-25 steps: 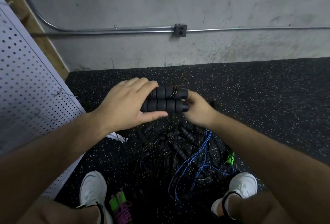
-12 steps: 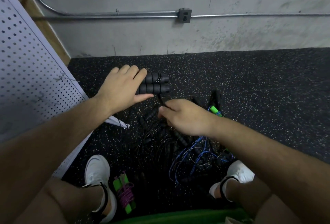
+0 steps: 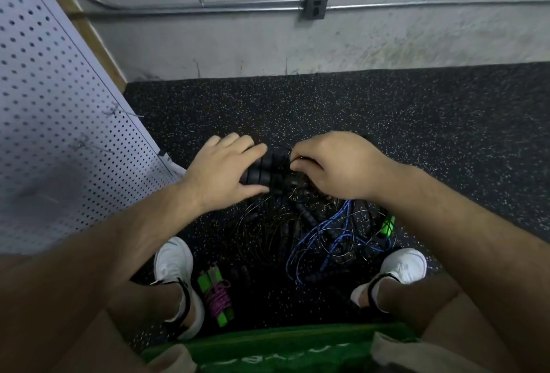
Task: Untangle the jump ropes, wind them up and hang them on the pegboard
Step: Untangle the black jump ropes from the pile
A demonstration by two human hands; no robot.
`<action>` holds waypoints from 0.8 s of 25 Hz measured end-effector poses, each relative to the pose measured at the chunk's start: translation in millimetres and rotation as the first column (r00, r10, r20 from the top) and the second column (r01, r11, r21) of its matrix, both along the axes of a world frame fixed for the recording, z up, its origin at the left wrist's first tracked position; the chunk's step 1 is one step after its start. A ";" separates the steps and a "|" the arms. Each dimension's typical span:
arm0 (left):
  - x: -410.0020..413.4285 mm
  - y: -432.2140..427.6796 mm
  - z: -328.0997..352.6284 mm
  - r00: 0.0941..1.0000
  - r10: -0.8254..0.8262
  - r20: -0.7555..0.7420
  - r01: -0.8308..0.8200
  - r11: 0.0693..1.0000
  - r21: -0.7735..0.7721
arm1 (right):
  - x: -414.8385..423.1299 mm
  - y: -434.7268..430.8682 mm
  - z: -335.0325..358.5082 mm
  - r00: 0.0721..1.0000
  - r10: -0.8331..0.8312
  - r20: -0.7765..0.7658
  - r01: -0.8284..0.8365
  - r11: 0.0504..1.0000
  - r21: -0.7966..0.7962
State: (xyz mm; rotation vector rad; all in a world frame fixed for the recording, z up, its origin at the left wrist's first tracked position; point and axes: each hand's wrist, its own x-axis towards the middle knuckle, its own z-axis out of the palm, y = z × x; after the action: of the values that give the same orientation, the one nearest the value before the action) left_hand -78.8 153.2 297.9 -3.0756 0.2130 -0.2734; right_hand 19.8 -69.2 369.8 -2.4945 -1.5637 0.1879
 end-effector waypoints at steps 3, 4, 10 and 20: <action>-15.7 -5.6 15.1 0.995 -0.097 0.033 0.098 0.995 -0.033 | 13.7 -2.9 -0.6 0.993 -0.023 -0.117 0.036 0.993 0.112; -19.2 -5.2 20.8 0.992 -0.119 0.043 0.120 0.992 -0.034 | 16.6 -3.0 -1.3 0.988 -0.019 -0.155 0.041 0.989 0.143; -18.9 -7.2 36.7 0.984 -0.178 0.006 0.176 0.966 -0.191 | 36.4 -0.4 -17.9 0.929 0.039 -0.367 0.076 0.953 0.294; -0.2 10.2 41.6 0.982 0.160 0.102 -0.136 0.968 -0.210 | -31.1 41.1 -50.5 0.677 -0.174 -0.715 0.311 0.948 0.064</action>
State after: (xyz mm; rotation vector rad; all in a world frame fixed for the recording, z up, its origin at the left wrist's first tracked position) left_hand -79.1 163.4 339.5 -3.2380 -0.0545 -0.4968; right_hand -11.3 -28.0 319.4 -2.0627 -0.8669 0.8108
